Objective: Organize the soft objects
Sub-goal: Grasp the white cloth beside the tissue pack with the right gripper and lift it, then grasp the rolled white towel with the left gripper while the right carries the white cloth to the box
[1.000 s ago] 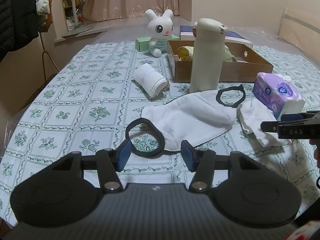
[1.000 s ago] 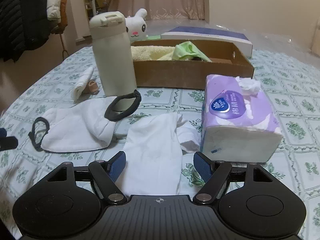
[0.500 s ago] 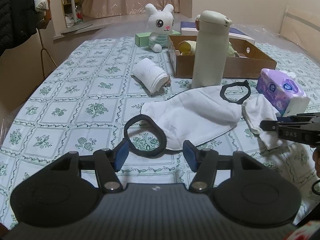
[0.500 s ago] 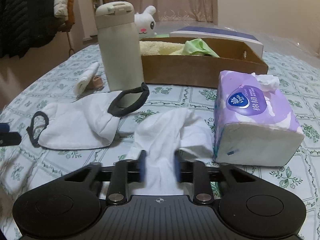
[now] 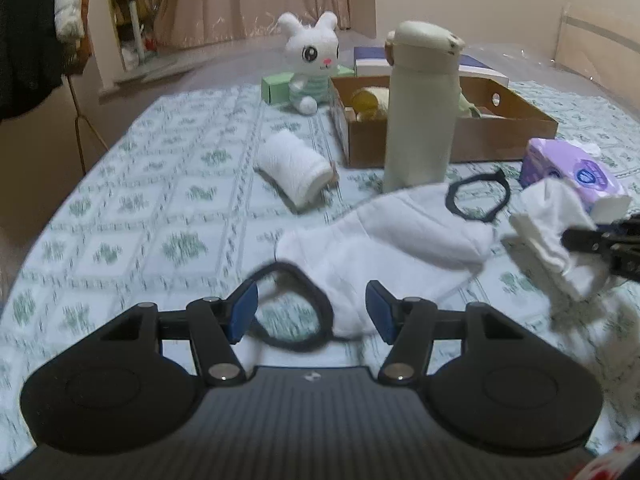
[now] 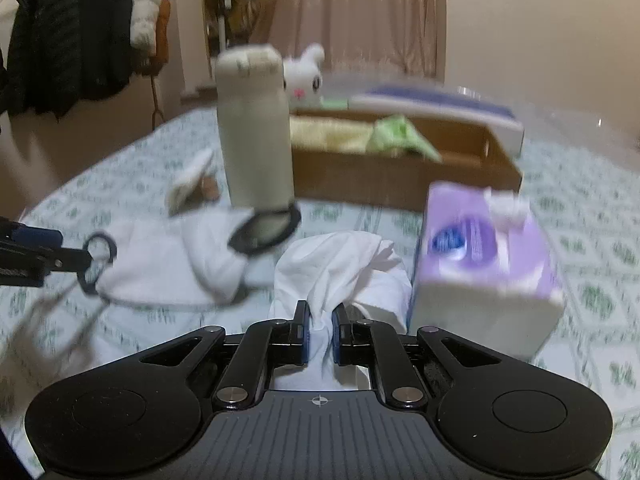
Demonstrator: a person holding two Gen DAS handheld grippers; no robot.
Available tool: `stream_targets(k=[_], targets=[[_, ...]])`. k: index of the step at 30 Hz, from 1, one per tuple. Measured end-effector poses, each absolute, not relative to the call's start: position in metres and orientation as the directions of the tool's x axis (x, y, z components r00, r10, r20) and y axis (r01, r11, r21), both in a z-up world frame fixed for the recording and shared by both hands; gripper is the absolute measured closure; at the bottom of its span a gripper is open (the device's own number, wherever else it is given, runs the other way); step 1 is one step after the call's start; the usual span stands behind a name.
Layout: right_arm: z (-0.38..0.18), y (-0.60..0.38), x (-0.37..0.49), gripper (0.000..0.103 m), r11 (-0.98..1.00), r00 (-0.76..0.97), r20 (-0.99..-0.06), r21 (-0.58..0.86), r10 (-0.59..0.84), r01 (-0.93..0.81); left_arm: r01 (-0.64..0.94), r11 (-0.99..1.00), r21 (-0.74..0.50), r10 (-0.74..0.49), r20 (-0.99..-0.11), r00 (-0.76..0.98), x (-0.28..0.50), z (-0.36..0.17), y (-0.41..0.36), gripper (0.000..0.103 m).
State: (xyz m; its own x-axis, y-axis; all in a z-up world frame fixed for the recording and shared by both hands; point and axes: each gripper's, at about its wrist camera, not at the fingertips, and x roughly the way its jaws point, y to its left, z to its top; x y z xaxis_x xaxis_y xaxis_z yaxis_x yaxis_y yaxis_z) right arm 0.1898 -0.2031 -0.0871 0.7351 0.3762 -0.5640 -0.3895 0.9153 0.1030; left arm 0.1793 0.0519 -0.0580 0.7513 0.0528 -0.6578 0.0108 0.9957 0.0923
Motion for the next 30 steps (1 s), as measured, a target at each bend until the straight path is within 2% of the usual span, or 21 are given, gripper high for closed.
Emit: stream_targets(k=[5, 10, 23, 30], targets=[[-0.063, -0.203, 0.202, 0.093, 0.919, 0.791, -0.485, 0.080, 0.374, -0.385, 0.034, 0.990, 0.135, 0.058, -0.621, 0.781, 0.208, -0.050, 0.051, 0.046], [-0.047, -0.205, 0.227, 0.093, 0.922, 0.818, -0.447, 0.045, 0.363, -0.384, 0.053, 0.987, 0.150, 0.050, -0.605, 0.795, 0.246, -0.051, 0.049, 0.046], [-0.053, -0.224, 0.275, 0.093, 0.931, 0.820, -0.457, 0.058, 0.345, -0.359, 0.016, 0.997, 0.077, 0.040, -0.666, 0.745, 0.356, -0.079, 0.064, 0.045], [-0.059, -0.230, 0.285, 0.093, 0.930, 0.804, -0.480, 0.080, 0.351, -0.358, 0.014, 1.000, 0.028, 0.009, -0.688, 0.726, 0.360, -0.087, 0.087, 0.051]])
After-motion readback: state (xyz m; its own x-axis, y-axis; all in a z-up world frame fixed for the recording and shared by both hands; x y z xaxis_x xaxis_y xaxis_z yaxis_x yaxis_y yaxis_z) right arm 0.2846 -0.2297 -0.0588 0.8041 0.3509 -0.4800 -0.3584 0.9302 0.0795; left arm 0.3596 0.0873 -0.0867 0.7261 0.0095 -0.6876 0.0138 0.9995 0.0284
